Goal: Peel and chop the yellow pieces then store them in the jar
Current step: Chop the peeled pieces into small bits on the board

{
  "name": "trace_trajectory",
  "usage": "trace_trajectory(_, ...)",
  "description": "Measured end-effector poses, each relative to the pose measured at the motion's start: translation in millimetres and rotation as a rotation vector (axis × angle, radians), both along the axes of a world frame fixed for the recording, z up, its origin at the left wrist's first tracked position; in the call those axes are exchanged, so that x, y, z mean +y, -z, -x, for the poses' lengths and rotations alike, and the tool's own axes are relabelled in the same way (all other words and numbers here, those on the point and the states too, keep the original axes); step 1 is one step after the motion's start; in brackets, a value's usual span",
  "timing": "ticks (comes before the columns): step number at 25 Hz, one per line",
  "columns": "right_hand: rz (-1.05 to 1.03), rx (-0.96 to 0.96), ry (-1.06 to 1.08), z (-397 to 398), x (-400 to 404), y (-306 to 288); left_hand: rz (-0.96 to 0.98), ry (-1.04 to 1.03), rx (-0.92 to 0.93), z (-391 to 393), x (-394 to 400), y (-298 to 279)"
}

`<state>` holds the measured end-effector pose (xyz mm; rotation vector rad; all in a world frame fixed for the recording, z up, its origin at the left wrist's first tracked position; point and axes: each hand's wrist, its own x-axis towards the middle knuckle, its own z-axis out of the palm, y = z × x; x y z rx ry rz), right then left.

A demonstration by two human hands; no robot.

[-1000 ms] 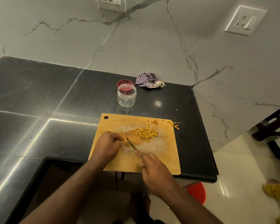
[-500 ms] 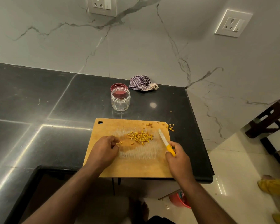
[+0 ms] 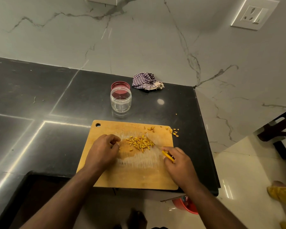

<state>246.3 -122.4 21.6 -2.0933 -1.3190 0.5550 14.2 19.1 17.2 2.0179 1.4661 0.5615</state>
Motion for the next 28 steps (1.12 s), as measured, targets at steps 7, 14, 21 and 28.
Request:
trace_trajectory(7, -0.016, -0.01, -0.073, -17.4, 23.9, 2.2, 0.017, -0.054, -0.004, -9.0, 7.6, 2.4)
trace_trajectory(14, -0.051, 0.006, -0.079, -30.0, 17.3, 7.8, 0.021, -0.09, 0.02, -11.4, 8.1, 6.7)
trace_trajectory(21, -0.064, 0.016, -0.163, -22.9, 11.9, 11.4, -0.044, -0.064, 0.099, -26.7, 10.0, 8.9)
trace_trajectory(28, -0.072, -0.044, -0.247, -18.3, 15.7, 13.5, -0.059, -0.047, 0.123, -41.5, 11.2, 11.2)
